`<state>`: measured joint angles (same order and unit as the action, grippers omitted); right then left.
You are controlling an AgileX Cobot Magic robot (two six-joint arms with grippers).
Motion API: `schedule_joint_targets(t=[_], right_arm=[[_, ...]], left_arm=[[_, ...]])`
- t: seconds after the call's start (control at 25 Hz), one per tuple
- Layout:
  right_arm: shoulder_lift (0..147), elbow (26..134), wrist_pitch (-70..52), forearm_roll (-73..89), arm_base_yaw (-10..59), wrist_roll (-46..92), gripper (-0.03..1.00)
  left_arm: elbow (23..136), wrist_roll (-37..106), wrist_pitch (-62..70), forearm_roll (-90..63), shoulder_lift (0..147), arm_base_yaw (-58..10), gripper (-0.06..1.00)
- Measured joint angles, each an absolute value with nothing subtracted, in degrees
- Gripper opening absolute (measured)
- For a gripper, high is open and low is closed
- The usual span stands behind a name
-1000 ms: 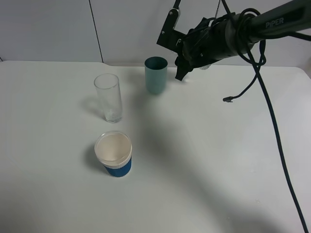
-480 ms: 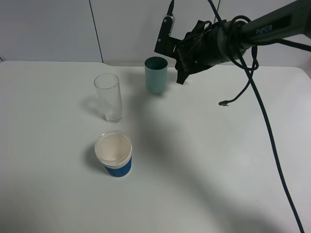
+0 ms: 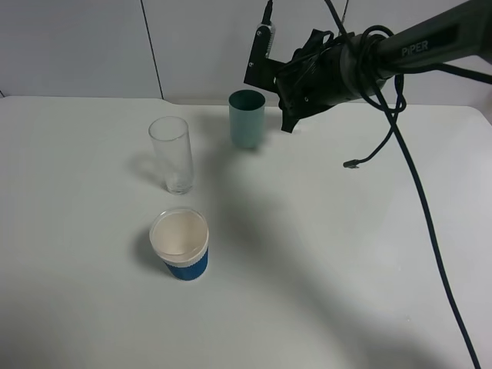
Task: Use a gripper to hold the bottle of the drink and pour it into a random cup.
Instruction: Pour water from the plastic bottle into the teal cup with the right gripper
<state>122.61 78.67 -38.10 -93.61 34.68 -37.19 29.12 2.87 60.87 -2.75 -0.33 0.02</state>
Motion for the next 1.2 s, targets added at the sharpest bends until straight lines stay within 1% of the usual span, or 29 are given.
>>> schedule_joint_targets(t=[1.2], right_arm=[[122.6,78.7,-45.4,-92.2,35.7,-31.2,0.55]], left_arm=[[29.1,2.9,60.9,-2.7,-0.3,0.0,0.99]])
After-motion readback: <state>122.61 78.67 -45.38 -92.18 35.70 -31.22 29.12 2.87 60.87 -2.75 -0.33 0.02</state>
